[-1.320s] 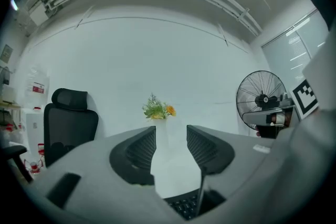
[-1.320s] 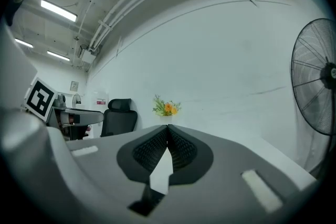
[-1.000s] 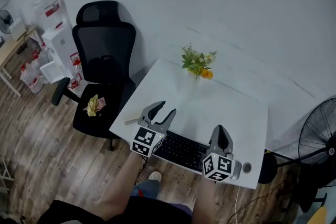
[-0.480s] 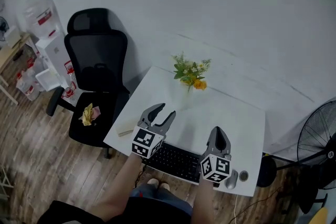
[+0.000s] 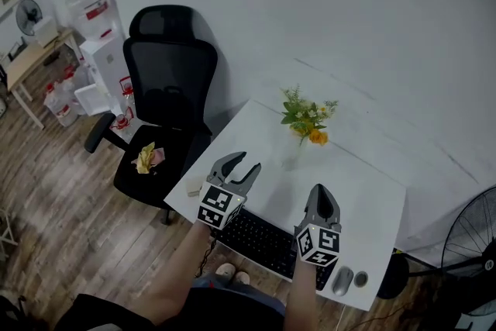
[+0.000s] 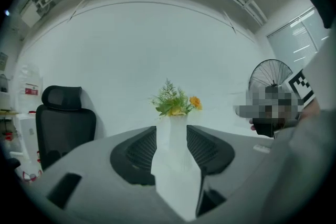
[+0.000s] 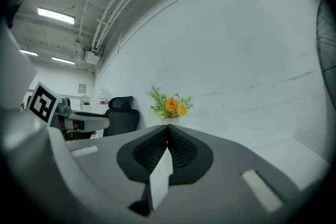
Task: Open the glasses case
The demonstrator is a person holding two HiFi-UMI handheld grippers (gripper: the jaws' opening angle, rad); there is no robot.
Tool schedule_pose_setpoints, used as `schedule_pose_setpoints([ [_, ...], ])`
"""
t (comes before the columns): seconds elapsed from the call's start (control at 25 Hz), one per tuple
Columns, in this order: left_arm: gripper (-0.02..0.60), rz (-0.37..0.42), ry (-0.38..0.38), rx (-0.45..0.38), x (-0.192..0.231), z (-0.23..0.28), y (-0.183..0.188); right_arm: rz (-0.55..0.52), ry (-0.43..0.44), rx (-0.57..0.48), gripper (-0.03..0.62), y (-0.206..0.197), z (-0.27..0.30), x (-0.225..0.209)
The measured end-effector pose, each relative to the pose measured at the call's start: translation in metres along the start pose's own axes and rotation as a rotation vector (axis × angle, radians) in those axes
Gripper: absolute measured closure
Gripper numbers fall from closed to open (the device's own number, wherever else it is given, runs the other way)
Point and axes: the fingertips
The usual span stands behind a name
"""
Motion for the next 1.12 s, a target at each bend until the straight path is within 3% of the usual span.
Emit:
schedule_pose_setpoints([
  [0.72, 0.408, -0.055, 0.285, 0.120, 0.090, -0.080, -0.052, -0.011, 0.358, 0.122, 0.586, -0.045, 0.077, 0.134],
  [0.88, 0.410, -0.039, 0.282, 0.170, 0.094, -0.089, -0.071, -0.016, 0.391, 0.148, 0.586, -0.056, 0.081, 0.150],
  [1.12, 0.429, 0.064, 0.192, 0.347, 0.085, -0.088, -0.118, -0.053, 0.437, 0.188, 0.585, -0.074, 0.084, 0.167],
])
Point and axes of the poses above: the fingertips, and each gripper's own axes: z forward along the fingers, x to its left, y out of its top, and after that the axes turned 6 degrees about z, right-handed
